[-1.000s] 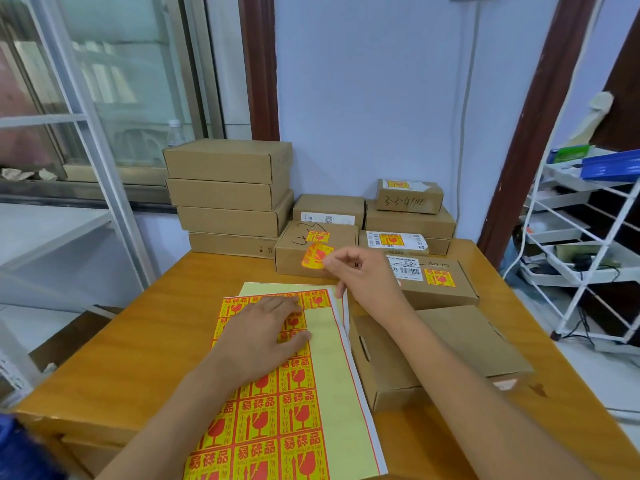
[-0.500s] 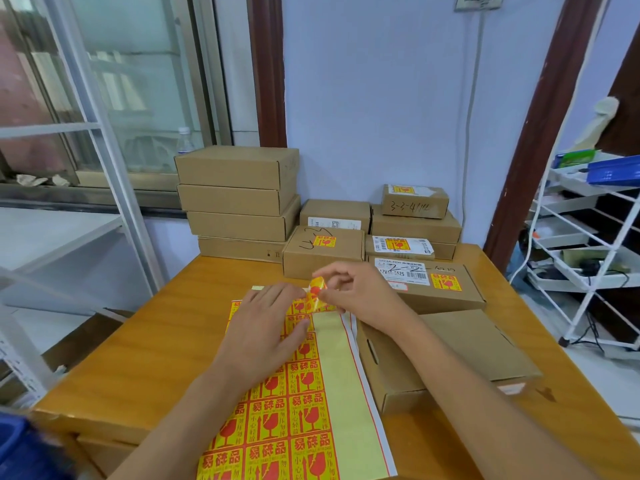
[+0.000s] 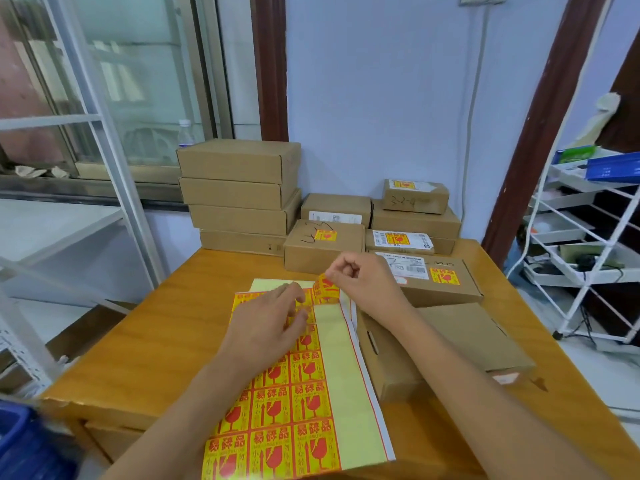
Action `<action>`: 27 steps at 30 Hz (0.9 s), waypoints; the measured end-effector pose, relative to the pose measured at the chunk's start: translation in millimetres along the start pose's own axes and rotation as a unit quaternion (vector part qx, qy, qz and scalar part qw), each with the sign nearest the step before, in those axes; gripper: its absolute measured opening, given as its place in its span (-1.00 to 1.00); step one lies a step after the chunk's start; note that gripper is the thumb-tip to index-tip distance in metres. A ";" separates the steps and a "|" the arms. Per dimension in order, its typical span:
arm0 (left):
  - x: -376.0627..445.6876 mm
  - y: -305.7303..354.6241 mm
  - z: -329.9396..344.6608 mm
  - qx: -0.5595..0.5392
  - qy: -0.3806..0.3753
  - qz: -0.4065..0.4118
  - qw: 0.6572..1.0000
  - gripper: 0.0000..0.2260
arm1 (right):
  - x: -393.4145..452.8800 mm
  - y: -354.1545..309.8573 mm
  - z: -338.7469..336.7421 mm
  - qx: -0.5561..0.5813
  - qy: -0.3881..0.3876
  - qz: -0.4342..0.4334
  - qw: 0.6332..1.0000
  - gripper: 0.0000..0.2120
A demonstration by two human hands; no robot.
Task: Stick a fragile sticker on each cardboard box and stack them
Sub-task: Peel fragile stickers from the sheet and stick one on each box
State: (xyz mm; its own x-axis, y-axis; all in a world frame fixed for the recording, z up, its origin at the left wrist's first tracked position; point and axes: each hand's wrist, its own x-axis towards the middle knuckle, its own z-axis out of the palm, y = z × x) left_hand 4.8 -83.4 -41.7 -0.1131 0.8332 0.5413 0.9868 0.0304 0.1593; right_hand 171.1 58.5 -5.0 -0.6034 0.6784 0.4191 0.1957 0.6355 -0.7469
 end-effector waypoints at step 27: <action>18.4 153.0 -20.3 -0.061 -0.227 0.036 0.971 -0.12 | -138.9 -27.5 -148.7 0.137 0.037 0.389 0.910 -0.87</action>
State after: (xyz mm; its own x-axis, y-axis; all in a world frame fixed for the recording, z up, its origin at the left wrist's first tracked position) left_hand 151.3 -74.6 9.4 0.0456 0.9892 0.1394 0.9658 -0.0792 0.2468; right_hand 364.4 1.6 34.1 -0.3086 0.9134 -0.2655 0.3344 -0.1571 -0.9292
